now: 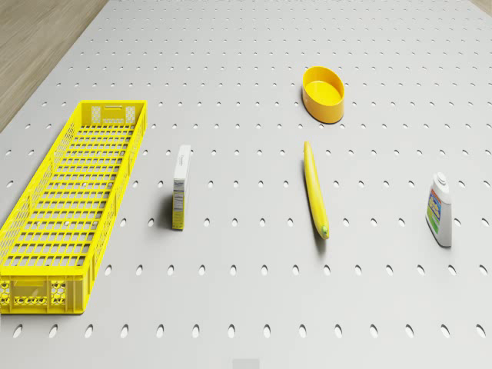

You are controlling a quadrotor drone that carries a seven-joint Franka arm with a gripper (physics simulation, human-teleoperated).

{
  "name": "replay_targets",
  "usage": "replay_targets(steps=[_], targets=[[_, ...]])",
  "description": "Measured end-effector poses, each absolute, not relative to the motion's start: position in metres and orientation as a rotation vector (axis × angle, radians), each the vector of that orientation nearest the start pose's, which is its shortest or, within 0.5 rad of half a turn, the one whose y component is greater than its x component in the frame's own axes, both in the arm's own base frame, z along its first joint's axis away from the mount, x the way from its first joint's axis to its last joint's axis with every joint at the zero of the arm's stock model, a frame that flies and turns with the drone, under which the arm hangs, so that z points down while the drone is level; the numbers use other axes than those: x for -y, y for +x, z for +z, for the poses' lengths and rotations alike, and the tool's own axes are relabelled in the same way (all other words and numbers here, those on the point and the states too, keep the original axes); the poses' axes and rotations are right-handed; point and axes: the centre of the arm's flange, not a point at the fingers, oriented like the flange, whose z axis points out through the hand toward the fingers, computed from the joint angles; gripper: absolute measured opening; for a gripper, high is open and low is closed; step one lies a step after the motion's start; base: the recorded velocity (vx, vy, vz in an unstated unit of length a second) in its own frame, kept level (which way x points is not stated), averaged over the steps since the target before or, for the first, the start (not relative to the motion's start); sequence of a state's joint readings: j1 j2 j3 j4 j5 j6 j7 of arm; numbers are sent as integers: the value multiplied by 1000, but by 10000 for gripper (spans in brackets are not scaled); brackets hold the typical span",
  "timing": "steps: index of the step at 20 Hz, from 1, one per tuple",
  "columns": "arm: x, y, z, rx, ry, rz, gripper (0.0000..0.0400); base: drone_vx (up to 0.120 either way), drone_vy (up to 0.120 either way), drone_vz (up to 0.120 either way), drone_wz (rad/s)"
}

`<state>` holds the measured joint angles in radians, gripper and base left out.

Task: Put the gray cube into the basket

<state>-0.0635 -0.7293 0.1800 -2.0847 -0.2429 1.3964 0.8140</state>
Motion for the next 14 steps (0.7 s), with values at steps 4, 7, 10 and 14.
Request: replay_targets(steps=[4, 7, 10, 14], targets=[[-63, 301, 669, -1422, -3416, -598, 400, 120, 0, 0, 0], [-87, 302, 639, -1533, -3668, -1005, 400, 120, 0, -40, 0], [-99, 304, 592, -1633, -3876, -1709, 400, 120, 0, -120, 0], [-78, 306, 531, -1571, -3648, -3158, 400, 120, 0, -120, 0]])
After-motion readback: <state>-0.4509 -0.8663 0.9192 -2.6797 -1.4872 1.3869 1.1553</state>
